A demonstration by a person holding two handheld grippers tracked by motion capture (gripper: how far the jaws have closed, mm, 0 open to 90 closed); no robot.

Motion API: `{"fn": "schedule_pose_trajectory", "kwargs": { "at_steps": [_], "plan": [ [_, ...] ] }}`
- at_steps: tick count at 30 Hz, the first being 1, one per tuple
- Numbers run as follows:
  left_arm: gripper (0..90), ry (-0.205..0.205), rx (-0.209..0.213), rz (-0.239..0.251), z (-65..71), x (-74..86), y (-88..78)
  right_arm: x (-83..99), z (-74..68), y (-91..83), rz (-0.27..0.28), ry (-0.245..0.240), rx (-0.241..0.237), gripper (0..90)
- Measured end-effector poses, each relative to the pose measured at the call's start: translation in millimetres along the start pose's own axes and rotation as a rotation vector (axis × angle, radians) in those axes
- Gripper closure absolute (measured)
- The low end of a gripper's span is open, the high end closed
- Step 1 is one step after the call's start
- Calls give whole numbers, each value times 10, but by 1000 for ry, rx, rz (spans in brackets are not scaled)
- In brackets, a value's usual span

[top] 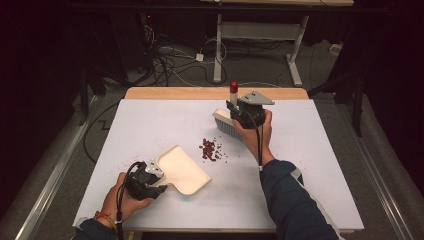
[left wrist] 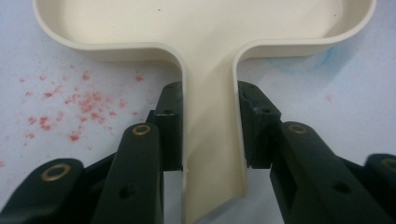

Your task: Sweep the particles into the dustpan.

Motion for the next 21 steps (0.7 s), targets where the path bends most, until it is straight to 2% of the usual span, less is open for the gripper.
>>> {"fn": "schedule_pose_trajectory", "kwargs": {
  "at_steps": [2,6,11,16,21],
  "plan": [
    [635,-1,-4,-1,4,0,5,31,-79,-7,5,38,-37,699],
    [635,0,-2,-1,21,3,3,60,-173,-35,16,39,-63,698],
    [635,4,-2,-4,16,-8,5,125,-313,-133,34,28,-131,697],
    [636,15,4,-27,23,-49,5,140,-353,-152,33,38,-153,696],
    [635,13,29,-28,37,-99,13,143,-362,-148,31,32,-163,695]
  ]
}}
Point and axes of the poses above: each handheld gripper's, and its own axes: y roughly forward along the jaws, x roughly out of its underside, z roughly to its right, the point moved 9 cm from there along y, roughly forward along the jaws, and after that the axes turned 7 degrees about y, right-handed, at the moved point
